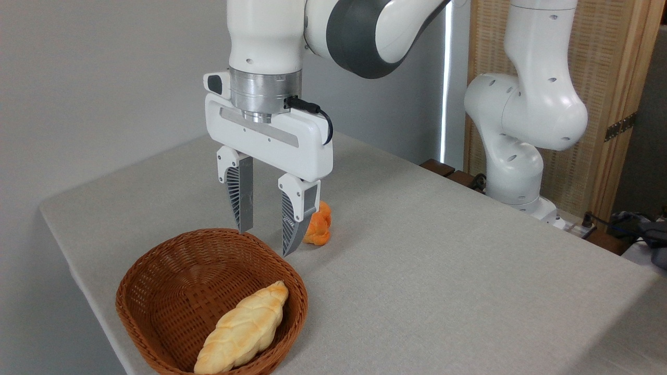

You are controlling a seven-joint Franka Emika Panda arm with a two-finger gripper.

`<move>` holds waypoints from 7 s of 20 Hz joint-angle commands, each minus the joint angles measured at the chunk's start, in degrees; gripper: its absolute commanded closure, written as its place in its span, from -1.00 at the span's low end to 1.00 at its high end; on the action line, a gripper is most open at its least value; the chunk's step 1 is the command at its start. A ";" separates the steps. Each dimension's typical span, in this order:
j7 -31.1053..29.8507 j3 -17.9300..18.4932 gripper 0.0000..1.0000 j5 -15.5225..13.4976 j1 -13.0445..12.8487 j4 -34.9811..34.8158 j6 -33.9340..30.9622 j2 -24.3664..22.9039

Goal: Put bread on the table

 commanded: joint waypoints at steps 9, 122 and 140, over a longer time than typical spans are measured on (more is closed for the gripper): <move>1.69 -1.05 -1.00 -1.33 1.97 0.10 0.49 0.08; 11.44 0.00 0.16 -0.89 1.70 -5.26 -22.08 -8.53; 12.76 -3.60 -1.00 -0.63 1.35 -6.85 -19.02 -3.00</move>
